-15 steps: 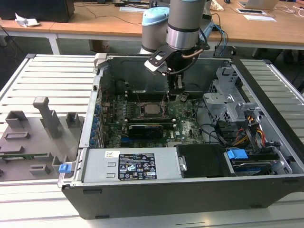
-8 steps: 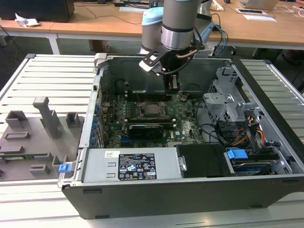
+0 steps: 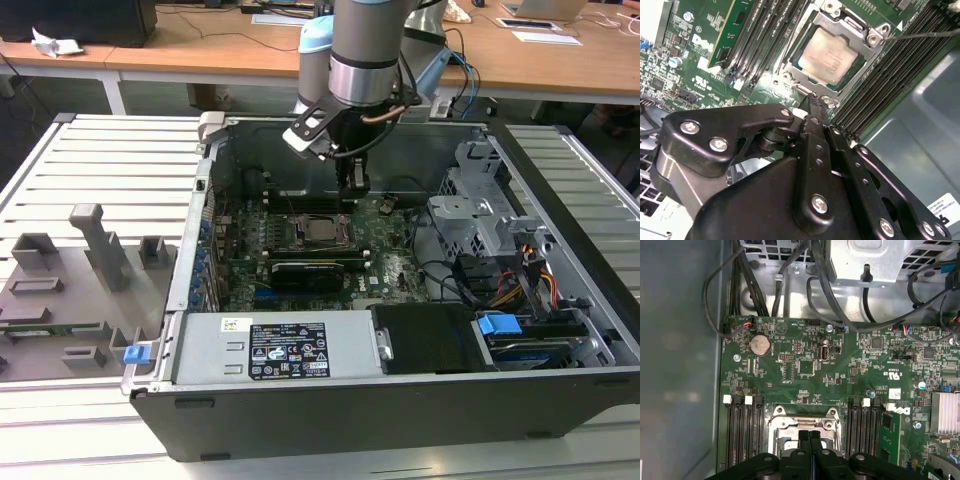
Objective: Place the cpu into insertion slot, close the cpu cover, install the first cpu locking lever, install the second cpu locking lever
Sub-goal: 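Close the cpu cover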
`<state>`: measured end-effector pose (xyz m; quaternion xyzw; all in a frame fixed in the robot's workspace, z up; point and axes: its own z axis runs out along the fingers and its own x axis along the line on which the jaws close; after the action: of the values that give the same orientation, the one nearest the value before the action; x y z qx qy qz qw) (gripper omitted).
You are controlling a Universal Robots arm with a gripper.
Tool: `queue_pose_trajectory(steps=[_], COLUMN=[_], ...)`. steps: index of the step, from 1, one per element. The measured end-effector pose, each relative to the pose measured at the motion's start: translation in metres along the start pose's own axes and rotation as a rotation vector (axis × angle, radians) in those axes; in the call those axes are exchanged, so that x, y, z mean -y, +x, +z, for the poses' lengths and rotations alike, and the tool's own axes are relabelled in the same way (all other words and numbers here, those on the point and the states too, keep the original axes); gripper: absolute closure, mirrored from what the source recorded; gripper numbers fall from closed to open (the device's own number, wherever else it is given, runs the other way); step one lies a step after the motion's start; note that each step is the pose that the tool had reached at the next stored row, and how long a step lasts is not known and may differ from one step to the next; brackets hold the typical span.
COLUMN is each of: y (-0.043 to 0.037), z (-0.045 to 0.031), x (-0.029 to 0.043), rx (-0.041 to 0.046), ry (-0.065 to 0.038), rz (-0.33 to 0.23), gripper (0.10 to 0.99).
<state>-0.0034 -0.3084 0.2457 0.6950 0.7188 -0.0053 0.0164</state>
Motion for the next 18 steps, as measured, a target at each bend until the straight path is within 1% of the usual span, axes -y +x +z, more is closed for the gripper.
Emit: queue_pose_trajectory(steps=[1, 4, 9, 13, 15, 18], y=[0.0000, 0.0004, 0.0007, 0.0010, 0.0011, 0.0015], z=[0.0006, 0.0073, 0.0104, 0.0110, 0.0114, 0.0119], x=[0.0012, 0.0057, 0.0119, 0.0170, 0.0204, 0.0300], rx=[0.0003, 0.0002, 0.0004, 0.0004, 0.0004, 0.0004], ry=[0.000, 0.000, 0.000, 0.000, 0.000, 0.000], rz=[0.000, 0.000, 0.000, 0.000, 0.000, 0.000], gripper=[0.976, 0.976, 0.976, 0.976, 0.976, 0.976])
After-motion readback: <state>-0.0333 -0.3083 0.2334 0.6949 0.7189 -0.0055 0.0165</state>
